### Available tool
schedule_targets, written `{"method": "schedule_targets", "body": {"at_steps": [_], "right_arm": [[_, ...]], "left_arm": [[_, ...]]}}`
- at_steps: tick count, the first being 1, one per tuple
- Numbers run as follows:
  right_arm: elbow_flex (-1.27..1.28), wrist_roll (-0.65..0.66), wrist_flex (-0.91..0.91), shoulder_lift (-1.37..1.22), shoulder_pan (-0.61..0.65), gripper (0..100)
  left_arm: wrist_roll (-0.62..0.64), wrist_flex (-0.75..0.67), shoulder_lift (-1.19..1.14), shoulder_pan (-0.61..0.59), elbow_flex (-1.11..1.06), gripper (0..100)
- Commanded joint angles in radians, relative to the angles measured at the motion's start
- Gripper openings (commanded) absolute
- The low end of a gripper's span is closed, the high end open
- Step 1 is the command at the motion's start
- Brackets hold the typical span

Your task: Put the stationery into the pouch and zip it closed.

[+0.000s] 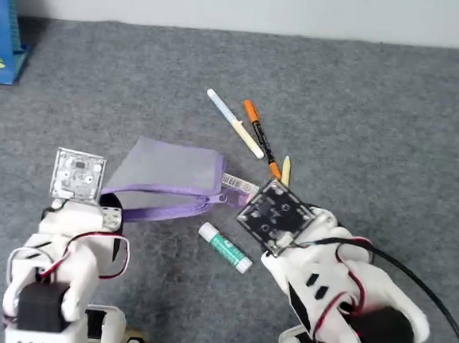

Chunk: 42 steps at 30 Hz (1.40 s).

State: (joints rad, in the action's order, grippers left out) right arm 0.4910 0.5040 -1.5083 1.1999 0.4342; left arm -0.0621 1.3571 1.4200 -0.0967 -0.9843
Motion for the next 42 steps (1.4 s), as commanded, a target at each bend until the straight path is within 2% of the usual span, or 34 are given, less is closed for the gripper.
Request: {"method": "schedule_targets", "body": {"at_steps": [1, 3, 5, 13, 17, 21, 25, 34, 42], "right_arm": [[-0.126, -0.031, -0.061, 0.002, -0.019, 16.2], [-0.157, -0.046, -0.099, 0.002, -0.024, 25.1], [-0.176, -0.087, -0.120, 0.002, -0.024, 28.3], [-0.184, -0.106, -0.157, -0.088, -0.028, 25.4], [-0.186, -0.107, -0.143, -0.225, -0.125, 25.4], [-0.183, -0.117, -0.088, -0.361, -0.211, 25.4], [-0.180, -0.221, -0.019, -0.476, -0.251, 25.4], [-0.161, -0.410, 0.154, -0.771, -0.254, 25.3], [-0.112, -0.423, 0.452, -1.104, -0.252, 25.3]], "left_arm": [[-0.035, 0.058, 0.000, -0.018, 0.131, 1], [-0.037, 0.077, 0.000, -0.018, 0.160, 1], [-0.037, 0.091, -0.011, -0.018, 0.179, 1], [-0.032, 0.173, -0.354, -0.018, 0.420, 1], [-0.028, 0.227, -0.428, -0.018, 0.550, 1], [0.012, 0.270, -0.450, -0.018, 0.631, 1], [0.034, 0.285, -0.493, -0.017, 0.659, 1], [0.071, 0.288, -0.545, -0.017, 0.654, 1], [0.072, 0.281, -0.545, -0.018, 0.602, 1]]}}
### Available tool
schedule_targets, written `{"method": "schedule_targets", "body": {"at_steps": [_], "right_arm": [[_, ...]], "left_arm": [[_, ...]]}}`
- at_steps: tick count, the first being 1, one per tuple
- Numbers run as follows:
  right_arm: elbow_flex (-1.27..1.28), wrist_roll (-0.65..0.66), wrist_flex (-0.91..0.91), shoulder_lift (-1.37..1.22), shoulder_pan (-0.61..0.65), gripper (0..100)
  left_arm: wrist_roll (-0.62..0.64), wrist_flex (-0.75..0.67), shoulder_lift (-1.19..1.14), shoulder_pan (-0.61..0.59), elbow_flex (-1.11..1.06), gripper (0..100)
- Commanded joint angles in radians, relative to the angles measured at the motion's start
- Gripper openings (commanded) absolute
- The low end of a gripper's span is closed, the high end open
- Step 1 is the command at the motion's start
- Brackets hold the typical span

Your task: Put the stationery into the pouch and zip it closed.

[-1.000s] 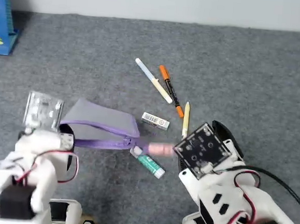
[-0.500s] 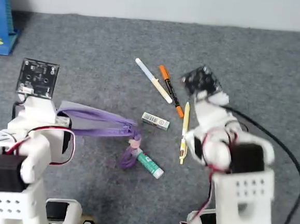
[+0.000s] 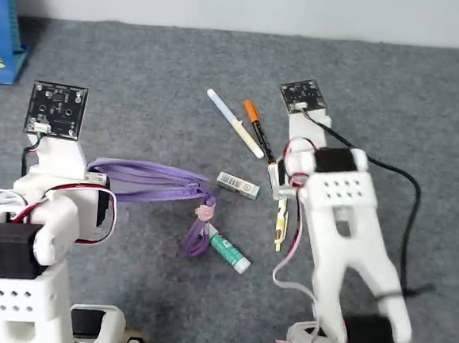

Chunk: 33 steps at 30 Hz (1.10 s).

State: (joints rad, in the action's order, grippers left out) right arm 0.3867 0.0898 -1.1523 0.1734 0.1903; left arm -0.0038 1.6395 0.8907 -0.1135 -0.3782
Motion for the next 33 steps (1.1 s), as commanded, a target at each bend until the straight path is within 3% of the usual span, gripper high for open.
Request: {"method": "schedule_targets", "body": {"at_steps": [1, 6, 12, 20, 26, 33], "right_arm": [[-0.009, -0.008, 0.136, -0.110, -0.007, 25.3], [-0.009, -0.005, 0.331, -0.262, -0.010, 25.2], [-0.061, -0.006, 0.346, -0.395, -0.010, 24.9], [-0.333, -0.002, 0.101, -0.579, -0.012, 0.9], [-0.459, 0.107, -0.157, -0.624, -0.010, 0.9], [-0.413, 0.117, -0.314, -0.349, -0.071, 0.9]], "left_arm": [[0.014, -0.002, -0.015, -0.002, -0.010, 1], [0.014, -0.014, -0.014, -0.002, -0.024, 1], [0.014, -0.014, -0.014, -0.002, -0.033, 1], [0.014, -0.014, -0.014, -0.002, -0.033, 1], [0.014, -0.012, -0.014, -0.002, -0.033, 1], [0.014, -0.009, -0.014, -0.002, -0.035, 1]]}}
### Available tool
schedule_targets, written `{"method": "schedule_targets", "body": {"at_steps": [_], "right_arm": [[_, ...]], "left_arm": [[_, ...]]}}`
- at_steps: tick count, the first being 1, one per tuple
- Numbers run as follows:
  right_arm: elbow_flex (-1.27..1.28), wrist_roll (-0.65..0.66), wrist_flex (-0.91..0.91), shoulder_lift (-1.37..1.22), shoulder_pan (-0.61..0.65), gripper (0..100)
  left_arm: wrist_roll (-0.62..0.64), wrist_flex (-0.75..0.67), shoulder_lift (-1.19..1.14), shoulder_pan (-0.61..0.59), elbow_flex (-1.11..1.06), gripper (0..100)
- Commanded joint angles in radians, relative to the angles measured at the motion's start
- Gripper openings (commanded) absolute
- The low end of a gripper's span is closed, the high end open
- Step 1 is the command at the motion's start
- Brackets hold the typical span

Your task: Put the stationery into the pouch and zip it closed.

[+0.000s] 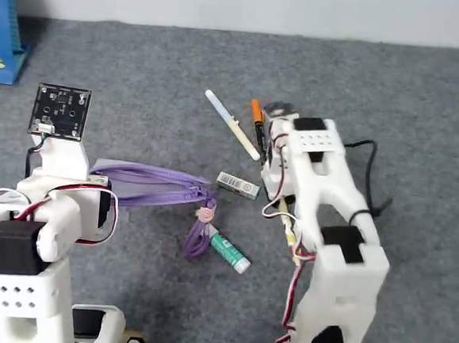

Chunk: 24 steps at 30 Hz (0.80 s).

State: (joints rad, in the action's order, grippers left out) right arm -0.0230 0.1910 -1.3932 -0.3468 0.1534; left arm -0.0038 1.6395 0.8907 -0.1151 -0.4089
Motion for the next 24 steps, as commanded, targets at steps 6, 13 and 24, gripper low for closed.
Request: {"method": "schedule_targets", "body": {"at_steps": [6, 13, 24], "right_arm": [[0.000, 0.012, -0.266, 0.449, -0.033, 0.9], [0.002, 0.011, -0.278, 0.739, -0.018, 0.8], [0.003, -0.253, -0.236, 1.118, 0.191, 0.8]], "left_arm": [[0.014, -0.008, -0.014, 0.000, -0.004, 1], [0.014, -0.008, -0.015, 0.000, -0.004, 1], [0.014, -0.006, -0.018, 0.000, -0.004, 1]]}}
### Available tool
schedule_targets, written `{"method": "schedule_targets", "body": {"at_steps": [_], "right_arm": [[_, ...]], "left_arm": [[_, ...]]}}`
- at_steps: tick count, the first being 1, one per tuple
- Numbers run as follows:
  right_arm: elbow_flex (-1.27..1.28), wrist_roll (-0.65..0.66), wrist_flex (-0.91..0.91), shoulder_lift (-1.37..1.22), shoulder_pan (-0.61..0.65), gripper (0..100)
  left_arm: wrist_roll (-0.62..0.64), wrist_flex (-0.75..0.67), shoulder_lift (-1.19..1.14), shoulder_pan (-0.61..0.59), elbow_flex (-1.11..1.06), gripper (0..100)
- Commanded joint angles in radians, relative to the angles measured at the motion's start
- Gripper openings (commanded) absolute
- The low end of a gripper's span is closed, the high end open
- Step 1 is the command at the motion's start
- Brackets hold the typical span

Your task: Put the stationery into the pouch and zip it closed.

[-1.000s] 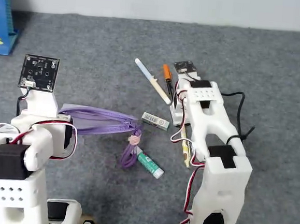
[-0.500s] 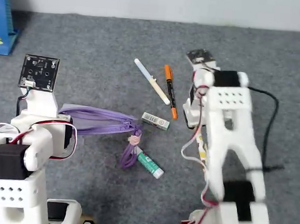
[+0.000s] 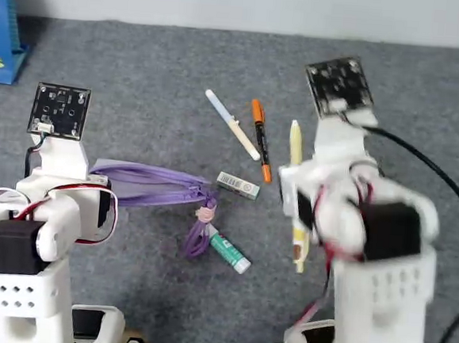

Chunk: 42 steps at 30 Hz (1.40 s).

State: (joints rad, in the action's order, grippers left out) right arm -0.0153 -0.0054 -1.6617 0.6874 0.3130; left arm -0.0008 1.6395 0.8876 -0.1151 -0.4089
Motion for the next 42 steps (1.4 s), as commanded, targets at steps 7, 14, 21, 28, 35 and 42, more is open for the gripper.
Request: {"method": "schedule_targets", "body": {"at_steps": [7, 14, 21, 28, 35, 42], "right_arm": [[-0.005, -0.166, 0.151, 0.202, 0.148, 0.8], [0.120, -0.232, 0.300, 0.357, 0.183, 0.8], [0.488, -0.232, 0.687, 0.608, 0.254, 0.7], [0.789, -0.222, 1.125, 0.748, 0.452, 0.7], [0.979, -0.183, 1.498, 0.665, 0.461, 0.7], [1.143, -0.083, 1.834, 0.496, 0.461, 0.7]], "left_arm": [[0.011, -0.006, -0.017, 0.000, -0.004, 1], [0.008, 0.003, -0.017, 0.000, -0.004, 1], [0.008, 0.005, -0.017, 0.000, -0.004, 1], [0.008, 0.005, -0.017, 0.000, -0.004, 1], [0.008, 0.000, -0.015, 0.000, -0.016, 1], [0.008, 0.000, -0.015, 0.000, -0.019, 1]]}}
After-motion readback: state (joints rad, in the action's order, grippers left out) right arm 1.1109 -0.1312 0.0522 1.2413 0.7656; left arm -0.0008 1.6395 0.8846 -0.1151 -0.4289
